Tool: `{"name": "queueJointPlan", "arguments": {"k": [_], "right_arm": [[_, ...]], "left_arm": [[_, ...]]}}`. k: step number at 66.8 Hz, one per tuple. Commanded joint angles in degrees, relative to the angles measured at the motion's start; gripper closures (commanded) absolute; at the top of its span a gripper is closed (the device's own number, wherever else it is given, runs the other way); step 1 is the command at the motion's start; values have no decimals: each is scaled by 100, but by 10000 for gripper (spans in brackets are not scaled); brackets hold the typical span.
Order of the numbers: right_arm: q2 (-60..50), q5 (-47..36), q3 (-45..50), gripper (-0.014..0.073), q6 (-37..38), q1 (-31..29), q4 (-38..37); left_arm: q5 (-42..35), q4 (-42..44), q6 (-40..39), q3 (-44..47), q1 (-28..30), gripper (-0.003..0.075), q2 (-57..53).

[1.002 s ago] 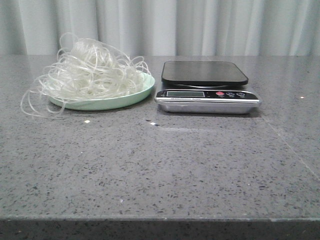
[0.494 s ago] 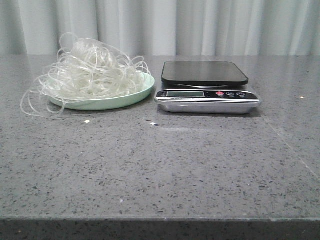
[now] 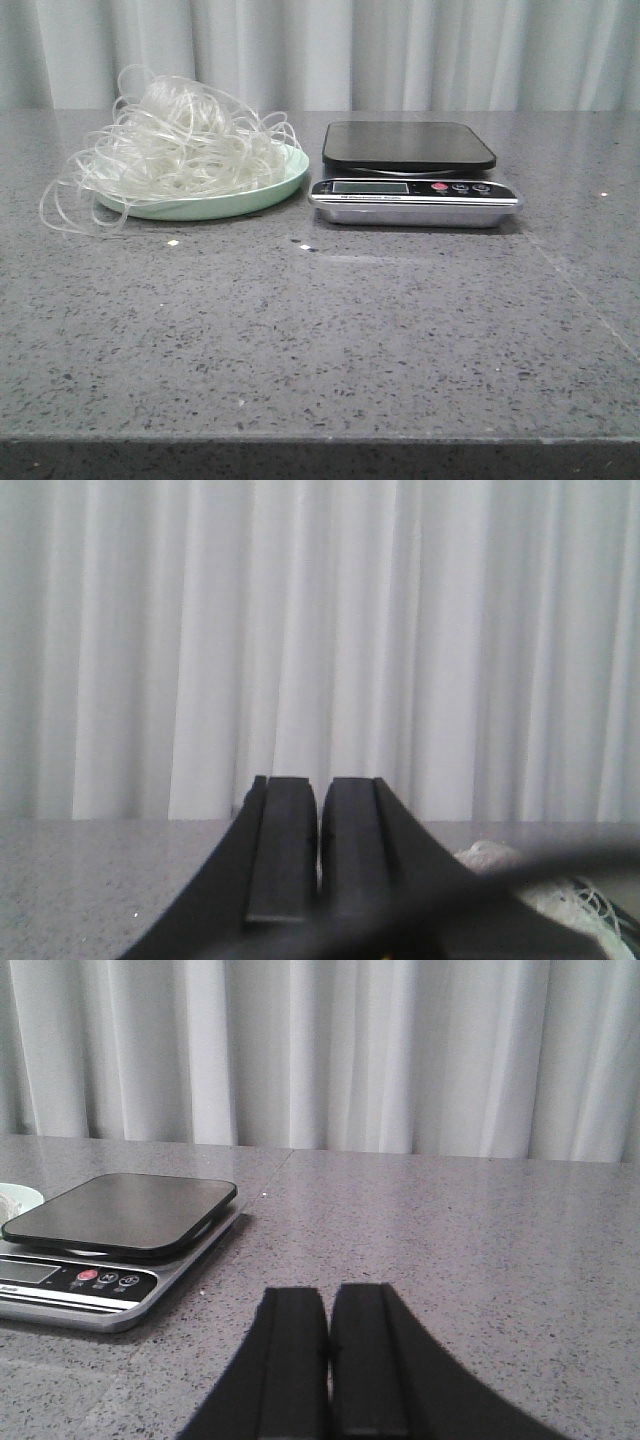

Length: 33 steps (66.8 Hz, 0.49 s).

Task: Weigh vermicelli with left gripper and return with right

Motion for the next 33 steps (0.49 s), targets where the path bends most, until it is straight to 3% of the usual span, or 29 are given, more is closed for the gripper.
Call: {"name": "queueJointPlan", "arguments": {"k": [1,18,33], "right_arm": [[-95,-486,-45,414,9,-51,-1],[-95,-486,-45,414,9,-51,-1],[-95,-486,-45,414,9,-51,-1]], "left_arm": [[213,-10,-54,-804,-35,593,158],[2285,-87,-54,-2353,-35,593,1431],[2060,-197,-54,-2427,-35,593,2003]]}}
